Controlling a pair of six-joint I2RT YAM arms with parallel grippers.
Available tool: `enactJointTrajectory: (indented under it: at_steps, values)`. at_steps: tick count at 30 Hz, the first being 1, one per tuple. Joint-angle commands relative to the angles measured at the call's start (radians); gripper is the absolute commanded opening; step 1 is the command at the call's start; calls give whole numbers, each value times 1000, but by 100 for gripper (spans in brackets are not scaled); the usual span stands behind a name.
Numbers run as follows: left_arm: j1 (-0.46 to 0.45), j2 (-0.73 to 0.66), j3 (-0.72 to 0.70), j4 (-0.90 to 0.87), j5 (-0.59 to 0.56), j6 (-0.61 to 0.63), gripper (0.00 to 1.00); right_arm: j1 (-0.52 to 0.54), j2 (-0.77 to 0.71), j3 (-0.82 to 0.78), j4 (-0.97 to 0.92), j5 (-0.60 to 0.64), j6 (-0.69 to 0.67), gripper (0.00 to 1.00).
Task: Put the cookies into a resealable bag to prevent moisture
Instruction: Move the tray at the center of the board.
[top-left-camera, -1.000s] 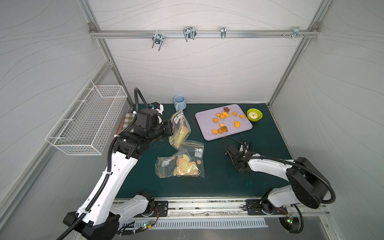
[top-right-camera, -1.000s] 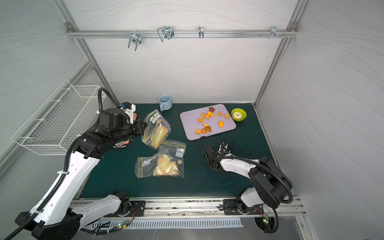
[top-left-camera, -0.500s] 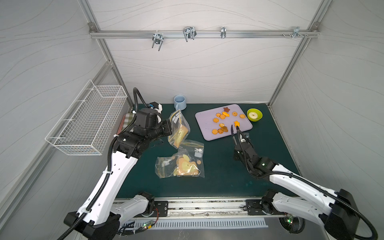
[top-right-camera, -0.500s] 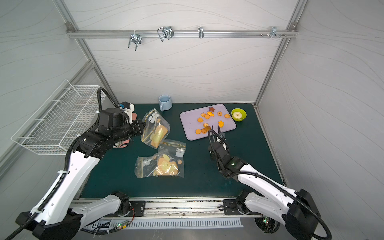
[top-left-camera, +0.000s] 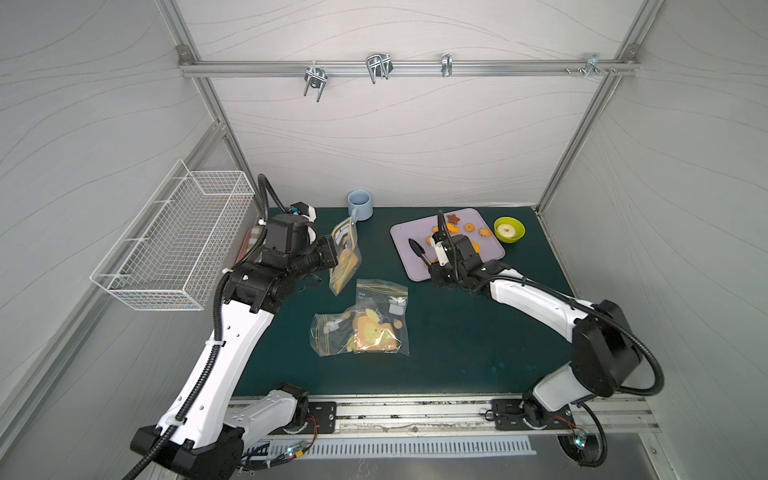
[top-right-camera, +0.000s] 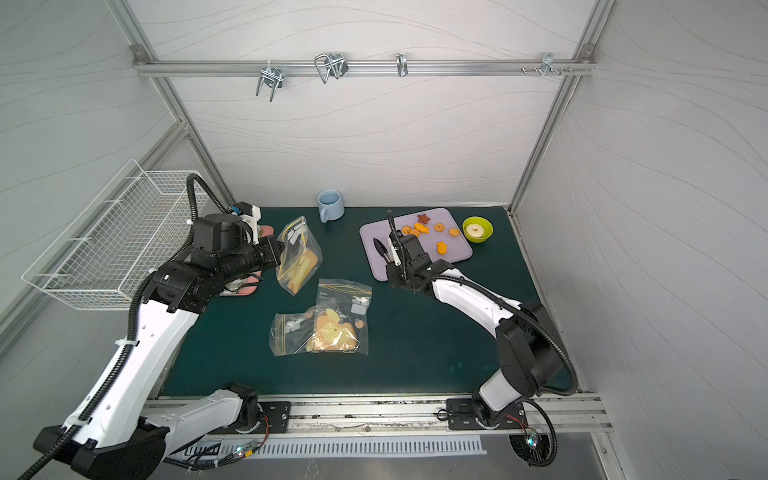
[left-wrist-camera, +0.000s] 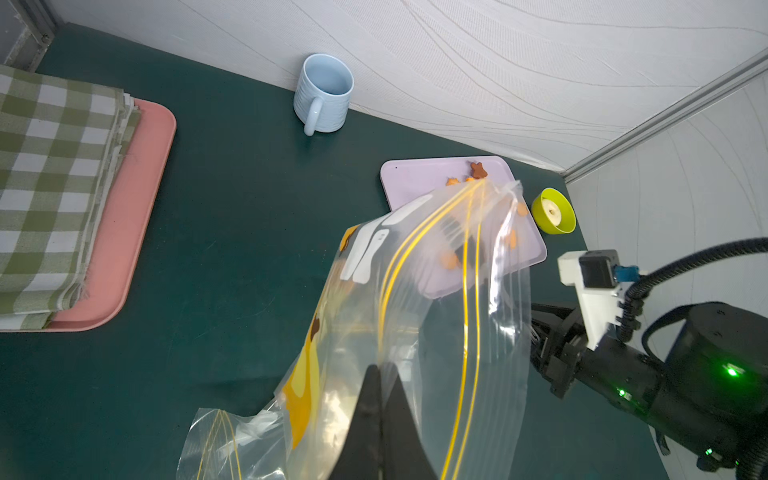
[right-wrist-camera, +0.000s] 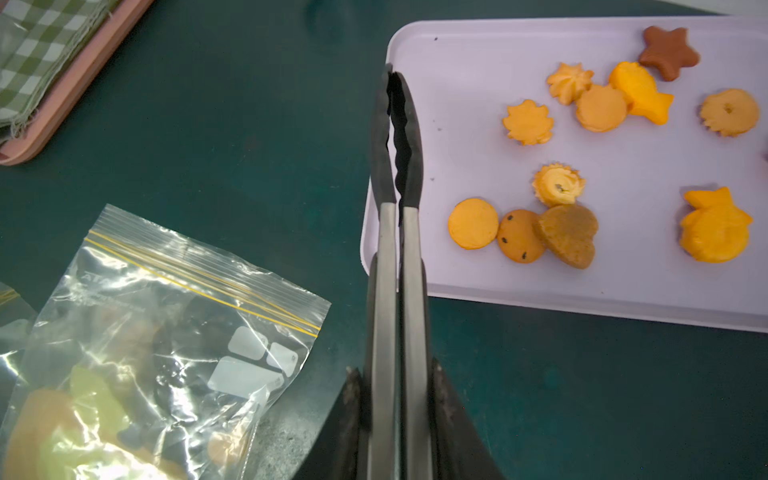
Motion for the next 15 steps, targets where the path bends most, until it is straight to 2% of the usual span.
enactJointTrajectory:
  at_steps: [1,4,10,15]
  values:
    - [12,-7,50,8,-7,-6,0,-1,58,91,-104,-45,-36,20]
    - [14,-7,53,6,-4,-6,0,2,125,153,-169,-2,-19,13]
    - [16,-12,60,-2,-2,-3,0,13,197,207,-229,51,3,9]
    - [18,-16,54,0,0,-3,0,14,246,248,-267,6,2,4]
